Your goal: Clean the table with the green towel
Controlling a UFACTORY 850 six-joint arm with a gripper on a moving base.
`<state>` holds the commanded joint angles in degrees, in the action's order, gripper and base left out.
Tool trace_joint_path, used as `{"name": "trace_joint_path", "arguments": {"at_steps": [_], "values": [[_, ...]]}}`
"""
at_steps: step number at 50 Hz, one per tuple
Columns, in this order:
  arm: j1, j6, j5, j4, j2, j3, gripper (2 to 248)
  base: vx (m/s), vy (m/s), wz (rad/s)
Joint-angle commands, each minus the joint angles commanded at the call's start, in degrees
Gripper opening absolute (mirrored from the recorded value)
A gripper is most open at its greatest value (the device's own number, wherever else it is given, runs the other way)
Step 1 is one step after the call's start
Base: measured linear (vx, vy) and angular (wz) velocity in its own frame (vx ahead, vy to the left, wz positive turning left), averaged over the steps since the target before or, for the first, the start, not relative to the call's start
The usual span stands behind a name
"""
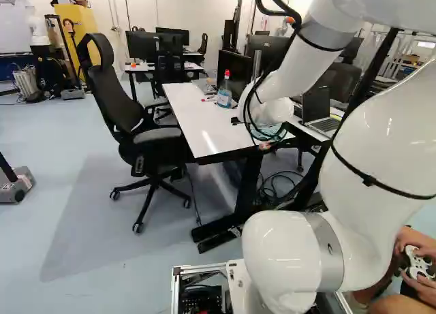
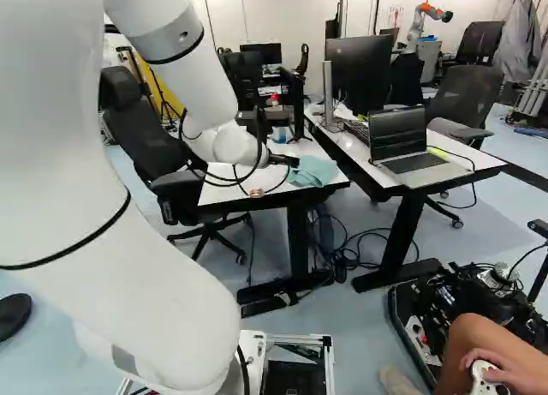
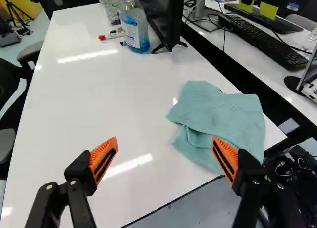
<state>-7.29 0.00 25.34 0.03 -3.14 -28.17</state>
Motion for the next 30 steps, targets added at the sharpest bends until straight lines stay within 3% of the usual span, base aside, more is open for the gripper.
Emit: {"name": "trace_joint_path", "arguments": {"at_steps": [30], "values": [[4.15,0.0,14.05,-0.02,-7.32,13.2,247,0.0,0.0,0.0]]}}
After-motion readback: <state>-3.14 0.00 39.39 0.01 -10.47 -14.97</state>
